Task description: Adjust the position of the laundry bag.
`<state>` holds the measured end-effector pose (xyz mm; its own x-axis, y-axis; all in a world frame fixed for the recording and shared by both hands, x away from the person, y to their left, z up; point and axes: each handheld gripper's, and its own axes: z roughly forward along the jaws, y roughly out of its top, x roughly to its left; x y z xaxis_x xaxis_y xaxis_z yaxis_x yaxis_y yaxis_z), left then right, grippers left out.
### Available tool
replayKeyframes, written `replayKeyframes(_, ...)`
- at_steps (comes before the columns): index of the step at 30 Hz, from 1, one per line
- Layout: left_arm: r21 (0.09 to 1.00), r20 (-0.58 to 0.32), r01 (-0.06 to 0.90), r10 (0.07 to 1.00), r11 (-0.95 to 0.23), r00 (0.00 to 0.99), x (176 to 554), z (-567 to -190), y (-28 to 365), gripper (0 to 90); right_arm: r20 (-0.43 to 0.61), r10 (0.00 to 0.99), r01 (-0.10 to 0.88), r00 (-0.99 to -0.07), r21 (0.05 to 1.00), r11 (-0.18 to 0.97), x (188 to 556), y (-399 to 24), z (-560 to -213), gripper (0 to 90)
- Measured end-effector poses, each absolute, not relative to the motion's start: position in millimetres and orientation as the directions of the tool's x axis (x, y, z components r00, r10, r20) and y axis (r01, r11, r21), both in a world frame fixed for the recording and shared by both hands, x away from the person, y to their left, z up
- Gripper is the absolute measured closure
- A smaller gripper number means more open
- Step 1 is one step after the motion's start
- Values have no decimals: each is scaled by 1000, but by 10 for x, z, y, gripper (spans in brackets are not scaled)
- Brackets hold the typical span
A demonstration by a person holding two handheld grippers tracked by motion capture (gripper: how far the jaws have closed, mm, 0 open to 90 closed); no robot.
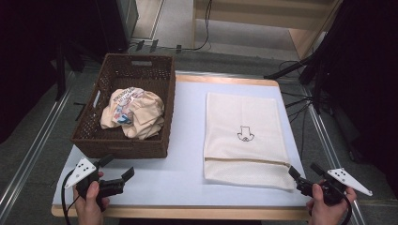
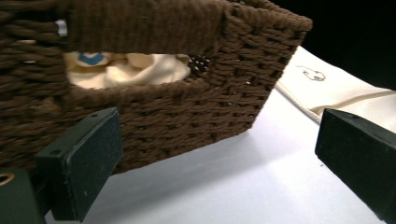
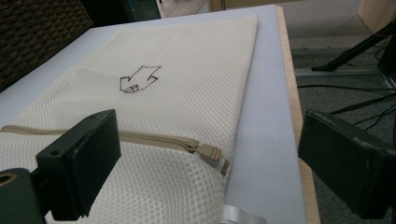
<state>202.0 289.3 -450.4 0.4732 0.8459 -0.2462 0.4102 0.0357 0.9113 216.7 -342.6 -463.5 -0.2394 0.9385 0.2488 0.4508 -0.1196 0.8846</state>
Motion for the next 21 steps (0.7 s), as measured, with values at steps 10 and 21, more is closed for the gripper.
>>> replayKeyframes(10,908,-224,418,823,-18,522,2021,-4484,2578,9,283,932,476,-224,867,-149,2228,-3228,-4633,88)
replayKeyframes(21,909,-180,408,801,-87,571,2189,-4357,1983,137,330,938,528,-102,817,-230,2543,-3050,-4362,156)
